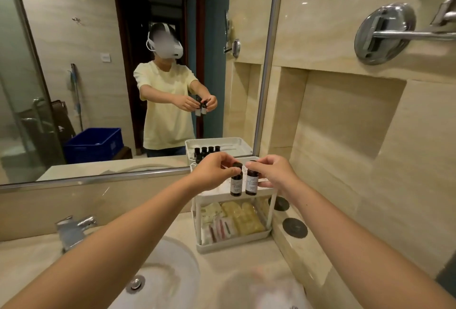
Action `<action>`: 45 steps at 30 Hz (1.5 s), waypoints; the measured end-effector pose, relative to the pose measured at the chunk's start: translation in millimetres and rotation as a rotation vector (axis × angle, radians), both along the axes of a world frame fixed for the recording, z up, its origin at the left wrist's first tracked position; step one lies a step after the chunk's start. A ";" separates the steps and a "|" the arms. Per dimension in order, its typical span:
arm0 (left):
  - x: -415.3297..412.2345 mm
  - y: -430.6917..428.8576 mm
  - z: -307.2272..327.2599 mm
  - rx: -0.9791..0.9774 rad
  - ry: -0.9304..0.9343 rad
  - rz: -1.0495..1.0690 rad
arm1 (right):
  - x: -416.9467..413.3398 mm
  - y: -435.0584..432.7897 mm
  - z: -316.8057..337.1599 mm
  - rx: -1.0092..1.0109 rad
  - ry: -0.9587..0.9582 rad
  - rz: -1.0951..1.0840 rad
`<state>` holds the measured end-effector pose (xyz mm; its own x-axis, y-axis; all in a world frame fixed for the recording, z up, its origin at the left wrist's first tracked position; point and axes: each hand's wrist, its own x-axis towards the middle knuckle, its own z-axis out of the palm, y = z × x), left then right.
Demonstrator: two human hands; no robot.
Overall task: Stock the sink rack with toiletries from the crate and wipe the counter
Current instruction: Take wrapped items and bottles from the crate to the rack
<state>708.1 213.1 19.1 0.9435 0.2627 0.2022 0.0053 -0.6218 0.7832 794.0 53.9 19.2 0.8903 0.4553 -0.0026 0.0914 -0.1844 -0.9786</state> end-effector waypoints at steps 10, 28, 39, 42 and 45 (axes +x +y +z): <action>123.5 45.7 -12.0 0.143 0.064 0.102 | 142.1 58.5 -19.8 -0.085 0.015 0.082; 223.5 108.9 -70.3 0.541 0.201 0.188 | 239.7 134.1 -74.7 -0.325 -0.107 0.175; 238.2 117.8 -84.3 0.679 0.201 0.281 | 260.7 154.2 -94.0 -0.357 -0.151 0.172; 240.7 117.5 -85.8 0.708 0.185 0.295 | 262.5 155.5 -98.0 -0.359 -0.144 0.164; 242.3 119.4 -88.0 0.729 0.170 0.311 | 264.0 156.9 -100.3 -0.358 -0.139 0.158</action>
